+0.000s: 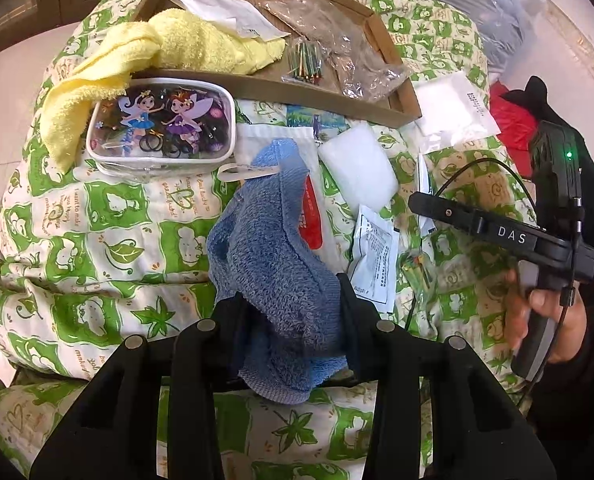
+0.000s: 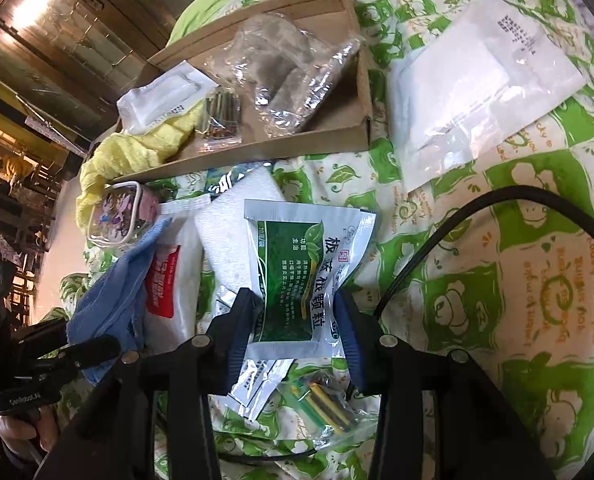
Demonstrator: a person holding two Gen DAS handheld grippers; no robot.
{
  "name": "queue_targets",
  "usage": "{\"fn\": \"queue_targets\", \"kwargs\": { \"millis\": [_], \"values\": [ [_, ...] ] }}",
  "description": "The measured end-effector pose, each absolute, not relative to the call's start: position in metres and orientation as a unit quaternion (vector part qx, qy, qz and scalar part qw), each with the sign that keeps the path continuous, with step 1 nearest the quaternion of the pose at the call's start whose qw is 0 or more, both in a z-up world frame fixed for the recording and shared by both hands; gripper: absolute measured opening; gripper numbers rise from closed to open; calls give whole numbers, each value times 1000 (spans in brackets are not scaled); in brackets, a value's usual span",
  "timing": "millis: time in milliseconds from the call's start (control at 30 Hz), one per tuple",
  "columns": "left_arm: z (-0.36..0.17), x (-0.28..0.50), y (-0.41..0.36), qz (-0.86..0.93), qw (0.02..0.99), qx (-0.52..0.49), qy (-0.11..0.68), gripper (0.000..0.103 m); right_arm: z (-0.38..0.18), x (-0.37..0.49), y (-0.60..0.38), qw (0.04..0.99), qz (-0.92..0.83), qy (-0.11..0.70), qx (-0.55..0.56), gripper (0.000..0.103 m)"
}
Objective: Organize soft objects
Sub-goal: 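Grasp the blue towel with the left tool and lift it, then hold the blue towel up with left tool while right tool grasps green-label medicine packet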
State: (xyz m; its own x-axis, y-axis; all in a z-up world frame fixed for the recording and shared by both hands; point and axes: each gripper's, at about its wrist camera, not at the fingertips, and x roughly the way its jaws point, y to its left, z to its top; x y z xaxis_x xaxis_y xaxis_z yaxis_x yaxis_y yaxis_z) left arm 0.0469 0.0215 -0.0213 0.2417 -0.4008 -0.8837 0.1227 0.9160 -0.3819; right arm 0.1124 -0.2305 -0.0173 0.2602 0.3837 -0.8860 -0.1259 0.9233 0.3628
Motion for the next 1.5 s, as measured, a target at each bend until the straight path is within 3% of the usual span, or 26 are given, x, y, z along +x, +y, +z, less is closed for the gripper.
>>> {"fn": "queue_targets", "kwargs": {
  "millis": [467,533,567,933,1500],
  "values": [
    [17,59,20,-162,810,-117,551,38,0,107,-221,795,187,565,115,41],
    [18,61,19,-163,811,-116,550,38,3,106,-218,793,200,564,118,10],
    [18,62,18,-162,811,-116,551,38,5,105,-216,793,204,562,119,8],
    [18,62,16,-156,813,-110,551,38,-3,108,-199,787,212,572,96,7],
    [53,67,22,-160,832,-108,521,38,46,111,-202,806,237,533,100,7]
  ]
}}
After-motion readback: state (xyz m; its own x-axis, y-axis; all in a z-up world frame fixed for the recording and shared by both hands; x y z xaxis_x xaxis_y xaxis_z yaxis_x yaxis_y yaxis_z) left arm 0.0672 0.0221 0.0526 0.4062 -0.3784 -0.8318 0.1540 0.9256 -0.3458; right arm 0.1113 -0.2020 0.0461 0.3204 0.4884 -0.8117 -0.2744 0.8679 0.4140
